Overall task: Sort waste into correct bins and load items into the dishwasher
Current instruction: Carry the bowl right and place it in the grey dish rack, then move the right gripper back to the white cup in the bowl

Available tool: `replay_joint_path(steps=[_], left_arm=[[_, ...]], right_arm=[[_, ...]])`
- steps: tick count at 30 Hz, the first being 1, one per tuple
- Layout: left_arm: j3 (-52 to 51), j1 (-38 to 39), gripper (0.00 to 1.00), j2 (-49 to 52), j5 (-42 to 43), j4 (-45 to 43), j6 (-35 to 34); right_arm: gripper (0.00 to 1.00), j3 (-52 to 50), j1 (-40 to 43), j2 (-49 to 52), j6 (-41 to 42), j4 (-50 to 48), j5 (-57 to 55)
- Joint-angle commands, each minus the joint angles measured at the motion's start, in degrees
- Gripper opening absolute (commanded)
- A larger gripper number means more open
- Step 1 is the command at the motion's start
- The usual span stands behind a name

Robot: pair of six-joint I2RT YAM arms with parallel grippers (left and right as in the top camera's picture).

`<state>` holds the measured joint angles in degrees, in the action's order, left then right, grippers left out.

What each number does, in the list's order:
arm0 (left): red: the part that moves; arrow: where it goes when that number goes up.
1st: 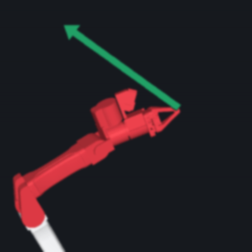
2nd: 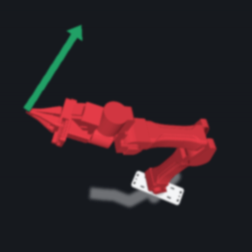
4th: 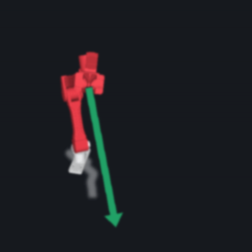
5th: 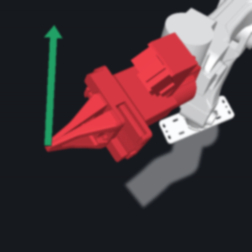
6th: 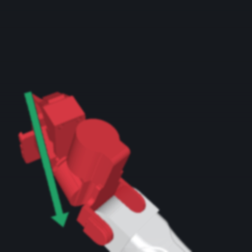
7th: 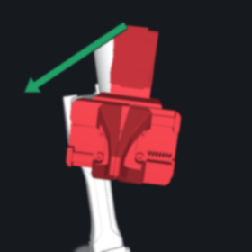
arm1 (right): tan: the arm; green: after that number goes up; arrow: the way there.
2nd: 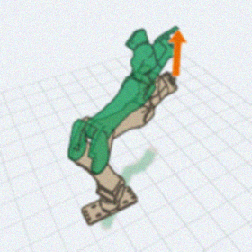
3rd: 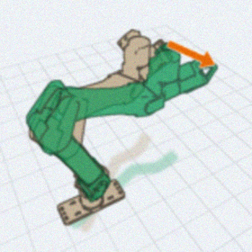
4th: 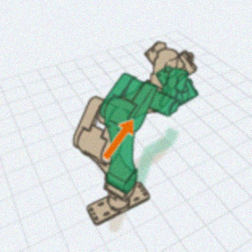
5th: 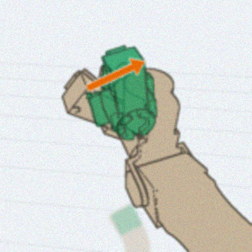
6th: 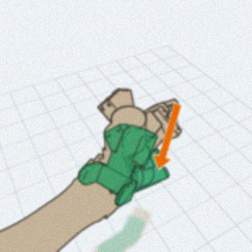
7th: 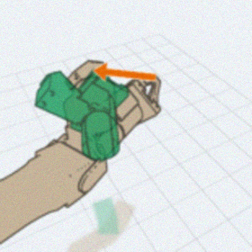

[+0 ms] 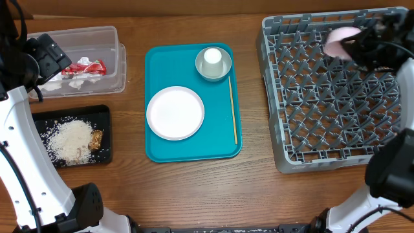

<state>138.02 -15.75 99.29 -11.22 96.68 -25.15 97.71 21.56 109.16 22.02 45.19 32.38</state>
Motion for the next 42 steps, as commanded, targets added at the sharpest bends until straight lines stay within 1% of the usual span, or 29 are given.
replay_joint_path(steps=[1,2,3,9,14,19,22,24,25,27,29,31,32,34,38,42], left_arm=[[-0.15,-0.02,1.00,0.35,-0.55,0.11,-0.59],[-0.15,-0.02,1.00,0.35,-0.55,0.11,-0.59],[-0.15,-0.02,1.00,0.35,-0.55,0.11,-0.59],[-0.15,-0.02,1.00,0.35,-0.55,0.11,-0.59],[-0.13,-0.02,1.00,0.35,-0.55,0.11,-0.59],[-0.15,0.00,1.00,0.35,-0.55,0.11,-0.59],[-0.15,0.00,1.00,0.35,-0.55,0.11,-0.59],[-0.15,0.00,1.00,0.35,-0.55,0.11,-0.59],[-0.15,0.00,1.00,0.35,-0.55,0.11,-0.59],[-0.15,0.00,1.00,0.35,-0.55,0.11,-0.59],[-0.15,0.00,1.00,0.35,-0.55,0.11,-0.59],[-0.13,0.00,1.00,0.35,-0.55,0.11,-0.59],[-0.15,0.00,1.00,0.35,-0.55,0.11,-0.59],[-0.13,0.02,1.00,0.35,-0.55,0.11,-0.59],[-0.15,0.00,1.00,0.35,-0.55,0.11,-0.59],[-0.13,0.00,1.00,0.35,-0.55,0.11,-0.59]], right_arm=[[0.42,0.07,1.07,-4.15,-1.05,1.75,-10.27],[0.54,0.24,1.09,-4.48,-1.44,2.47,-11.32],[0.55,0.42,1.07,-4.72,-2.80,2.99,-11.30],[0.55,0.79,1.01,-4.87,-3.82,6.19,-11.06],[0.54,0.87,1.01,-5.66,-3.85,7.17,-6.67],[0.51,1.05,0.15,-8.90,-3.85,7.85,-6.16],[0.49,1.05,-2.16,-11.80,-4.61,8.68,-6.25],[0.50,1.05,-5.29,-13.57,-4.81,9.22,-6.82],[0.52,1.05,-7.19,-14.21,-5.66,9.38,-6.75],[0.62,1.05,-12.46,-15.06,-7.56,9.31,-6.40],[1.00,1.03,-17.75,-15.13,-6.97,8.26,-5.66],[1.00,0.87,-24.55,-14.21,-7.15,6.88,-5.33],[1.00,0.87,-26.40,-13.77,-7.32,6.23,-5.68],[1.00,0.90,-31.87,-12.13,-7.30,4.20,-8.92],[1.00,0.90,-41.79,-7.15,-7.23,0.52,-22.71],[1.00,0.90,-48.04,-1.68,-6.97,-4.37,-33.14]])
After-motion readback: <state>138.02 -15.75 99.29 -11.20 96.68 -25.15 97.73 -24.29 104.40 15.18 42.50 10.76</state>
